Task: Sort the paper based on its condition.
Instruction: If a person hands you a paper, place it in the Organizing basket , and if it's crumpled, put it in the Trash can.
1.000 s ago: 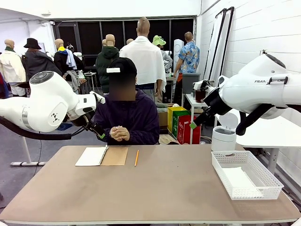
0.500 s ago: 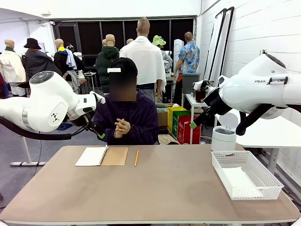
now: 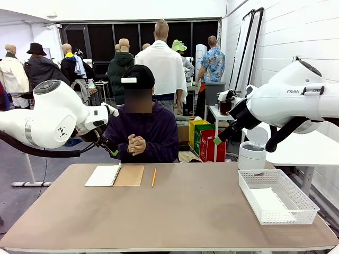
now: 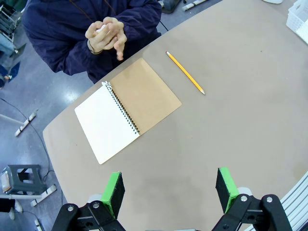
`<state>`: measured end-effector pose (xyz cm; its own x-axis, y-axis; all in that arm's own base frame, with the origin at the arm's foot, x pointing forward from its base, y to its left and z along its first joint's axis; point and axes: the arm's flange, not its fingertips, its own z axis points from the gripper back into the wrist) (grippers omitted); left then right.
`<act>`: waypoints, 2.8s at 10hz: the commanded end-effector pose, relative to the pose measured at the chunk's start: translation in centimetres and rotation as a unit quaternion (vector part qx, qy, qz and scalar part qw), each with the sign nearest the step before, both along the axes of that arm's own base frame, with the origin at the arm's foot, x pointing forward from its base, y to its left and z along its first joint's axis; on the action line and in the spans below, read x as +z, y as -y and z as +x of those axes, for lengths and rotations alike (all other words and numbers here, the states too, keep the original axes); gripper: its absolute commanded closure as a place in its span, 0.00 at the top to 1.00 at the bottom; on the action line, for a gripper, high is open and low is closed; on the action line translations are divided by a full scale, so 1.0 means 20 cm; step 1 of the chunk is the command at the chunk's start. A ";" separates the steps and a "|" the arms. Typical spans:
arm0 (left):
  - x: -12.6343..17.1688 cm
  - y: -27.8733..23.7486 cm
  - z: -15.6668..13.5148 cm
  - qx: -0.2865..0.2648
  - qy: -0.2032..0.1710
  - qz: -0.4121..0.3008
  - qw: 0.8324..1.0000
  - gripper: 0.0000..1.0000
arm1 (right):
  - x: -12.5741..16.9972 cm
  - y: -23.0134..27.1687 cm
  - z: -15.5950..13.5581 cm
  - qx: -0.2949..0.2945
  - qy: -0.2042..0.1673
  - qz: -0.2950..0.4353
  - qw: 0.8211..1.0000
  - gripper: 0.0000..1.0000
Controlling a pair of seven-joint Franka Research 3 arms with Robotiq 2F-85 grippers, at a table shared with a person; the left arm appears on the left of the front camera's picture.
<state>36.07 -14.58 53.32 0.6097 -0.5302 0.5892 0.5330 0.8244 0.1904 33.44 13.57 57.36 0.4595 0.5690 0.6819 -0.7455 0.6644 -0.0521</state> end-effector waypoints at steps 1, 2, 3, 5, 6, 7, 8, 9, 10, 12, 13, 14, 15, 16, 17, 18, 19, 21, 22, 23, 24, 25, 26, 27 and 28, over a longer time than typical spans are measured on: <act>0.00 0.00 0.01 0.001 -0.002 0.000 1.000 1.00 | 0.00 0.00 0.00 -0.001 0.000 -0.002 1.000 1.00; 0.00 0.00 0.01 0.001 -0.002 0.000 1.000 1.00 | 0.00 0.00 0.00 -0.001 0.000 -0.002 1.000 1.00; 0.00 0.00 0.01 0.001 -0.002 0.000 1.000 1.00 | 0.00 0.00 0.00 -0.001 0.000 -0.002 1.000 1.00; 0.00 0.00 0.01 0.001 -0.002 0.000 1.000 1.00 | 0.00 0.00 0.00 -0.001 0.000 -0.002 1.000 1.00; 0.00 0.00 0.01 0.001 -0.002 0.000 1.000 1.00 | 0.00 0.00 0.00 -0.001 0.000 -0.002 1.000 1.00; 0.00 0.00 0.01 0.001 -0.002 0.000 1.000 1.00 | 0.00 0.00 0.00 -0.001 0.000 -0.002 1.000 1.00; 0.00 0.00 0.01 0.001 -0.002 0.000 1.000 1.00 | 0.00 0.00 0.00 -0.001 0.000 -0.002 1.000 1.00; 0.00 0.00 0.01 0.001 -0.002 0.000 1.000 1.00 | 0.00 0.00 0.00 -0.001 0.000 -0.002 1.000 1.00; 0.00 0.00 0.01 0.001 -0.002 0.000 1.000 1.00 | 0.00 0.00 0.00 -0.001 0.000 -0.002 1.000 1.00; 0.00 0.00 0.01 0.001 -0.002 0.000 1.000 1.00 | 0.00 0.00 0.00 -0.001 0.000 -0.002 1.000 1.00; 0.00 0.00 0.01 0.001 -0.002 0.000 1.000 1.00 | 0.00 0.00 0.00 -0.001 0.000 -0.002 1.000 1.00; 0.00 0.00 0.01 0.001 -0.002 0.000 1.000 1.00 | 0.00 0.00 0.00 -0.001 0.000 -0.002 1.000 1.00; 0.00 0.00 0.01 0.001 -0.002 0.000 1.000 1.00 | 0.00 0.00 0.00 -0.001 0.000 -0.002 1.000 1.00; 0.00 0.00 0.01 0.001 -0.002 0.000 1.000 1.00 | 0.00 0.00 0.00 -0.001 0.000 -0.002 1.000 1.00; 0.00 0.00 0.01 0.001 -0.002 0.000 1.000 1.00 | 0.00 0.00 0.00 -0.001 0.000 -0.002 1.000 1.00; 0.00 0.00 0.01 0.001 -0.002 0.000 1.000 1.00 | 0.00 0.00 0.00 -0.001 0.000 -0.002 1.000 1.00; 0.00 0.00 0.01 0.001 -0.002 0.000 1.000 1.00 | 0.00 0.00 0.00 -0.001 0.000 -0.002 1.000 1.00; 0.00 0.00 0.01 0.001 -0.002 0.000 1.000 1.00 | 0.00 0.00 0.00 -0.001 0.000 -0.002 1.000 1.00; 0.00 0.00 0.01 0.001 -0.002 0.000 1.000 1.00 | 0.00 0.00 0.00 -0.001 0.000 -0.002 1.000 1.00; 0.00 0.00 0.01 0.001 -0.002 0.000 1.000 1.00 | 0.00 0.00 0.00 -0.001 0.000 -0.002 1.000 1.00; 0.00 0.00 0.01 0.001 -0.002 0.000 1.000 1.00 | 0.00 0.00 0.00 -0.001 0.000 -0.002 1.000 1.00; 0.00 0.00 0.01 0.001 -0.002 0.000 1.000 1.00 | 0.00 0.00 0.00 -0.001 0.000 -0.002 1.000 1.00; 0.00 0.00 0.01 0.001 -0.002 0.000 1.000 1.00 | 0.00 0.00 0.00 -0.001 0.000 -0.002 1.000 1.00; 0.00 0.00 0.01 0.001 -0.002 0.000 1.000 1.00 | 0.00 0.00 0.00 0.000 0.000 0.000 1.000 1.00; 0.00 0.00 0.01 0.001 -0.002 0.000 1.000 1.00 | 0.00 -0.05 0.02 0.003 0.006 -0.006 1.000 1.00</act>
